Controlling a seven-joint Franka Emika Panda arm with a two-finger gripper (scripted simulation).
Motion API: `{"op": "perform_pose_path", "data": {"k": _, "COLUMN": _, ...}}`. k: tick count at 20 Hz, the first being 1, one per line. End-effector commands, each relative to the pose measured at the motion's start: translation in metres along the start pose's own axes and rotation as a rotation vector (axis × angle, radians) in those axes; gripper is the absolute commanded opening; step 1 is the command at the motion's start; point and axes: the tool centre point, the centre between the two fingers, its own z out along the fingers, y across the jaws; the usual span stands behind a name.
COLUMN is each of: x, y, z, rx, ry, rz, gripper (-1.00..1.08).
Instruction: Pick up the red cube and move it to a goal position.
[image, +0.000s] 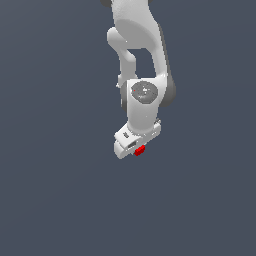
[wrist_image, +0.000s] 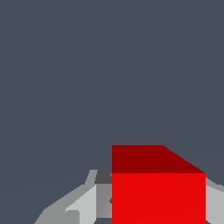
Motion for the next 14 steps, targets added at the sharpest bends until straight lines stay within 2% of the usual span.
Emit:
{"op": "perform_pose_path", "data": {"k": 1, "x": 0.017, "y": -0.001, "z": -0.017, "rx": 0.000, "ry": 0.000, "rz": 0.000, "gripper": -1.00}}
{"op": "perform_pose_path", "data": {"k": 7, "x": 0.047, "y": -0.002, "z": -0.046, "rx": 0.000, "ry": 0.000, "rz": 0.000, "gripper": -1.00}}
{"op": "perform_pose_path", "data": {"k": 14, "x": 0.066, "y": -0.002, "z": -0.063, "rx": 0.000, "ry": -0.001, "rz": 0.001, "gripper": -1.00}}
